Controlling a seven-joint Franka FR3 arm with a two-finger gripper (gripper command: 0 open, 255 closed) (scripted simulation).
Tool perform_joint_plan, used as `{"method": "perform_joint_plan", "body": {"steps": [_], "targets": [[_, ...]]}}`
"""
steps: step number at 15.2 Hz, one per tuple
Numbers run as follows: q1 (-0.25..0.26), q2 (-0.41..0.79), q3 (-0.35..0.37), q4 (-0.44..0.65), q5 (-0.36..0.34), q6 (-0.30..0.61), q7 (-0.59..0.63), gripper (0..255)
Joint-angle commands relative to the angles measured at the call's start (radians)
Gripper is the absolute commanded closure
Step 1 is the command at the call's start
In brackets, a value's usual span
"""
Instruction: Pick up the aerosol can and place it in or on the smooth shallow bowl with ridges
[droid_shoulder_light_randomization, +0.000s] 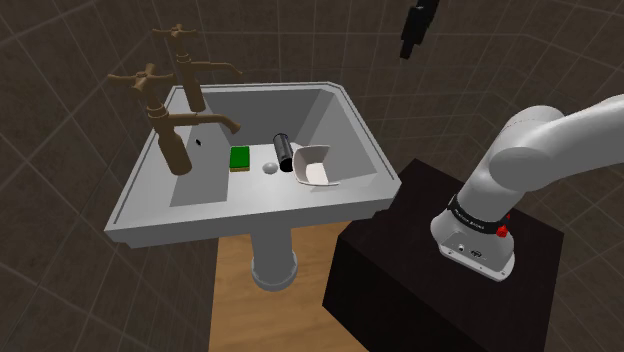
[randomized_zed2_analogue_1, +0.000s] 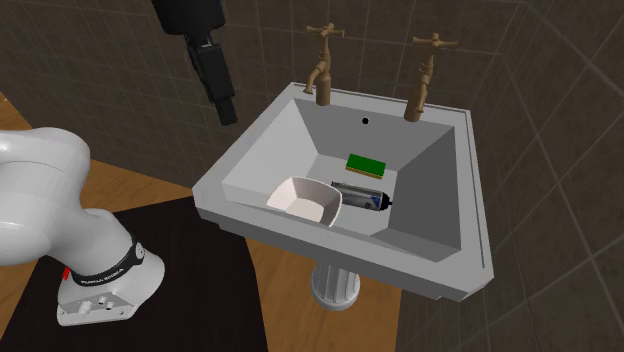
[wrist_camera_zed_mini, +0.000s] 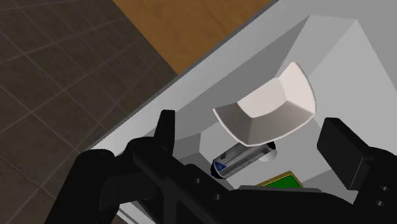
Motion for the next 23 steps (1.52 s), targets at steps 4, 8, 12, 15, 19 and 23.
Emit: {"method": "perform_joint_plan", "body": {"steps": [4, 8, 12, 15, 19, 23], "targets": [[-0.002, 0.069, 0.023, -0.032, 0.021, 0.093, 0.061, 0], [-0.005, 0.181, 0.052, -0.054, 0.044, 0.217, 0.14, 0], [-0.01, 0.312, 0.08, -0.052, 0.06, 0.336, 0.216, 0], [-0.014, 0.419, 0.099, -0.034, 0.066, 0.421, 0.272, 0], [-0.021, 0.572, 0.122, 0.009, 0.066, 0.522, 0.346, 0], [-0.025, 0.73, 0.137, 0.075, 0.057, 0.607, 0.421, 0]]}}
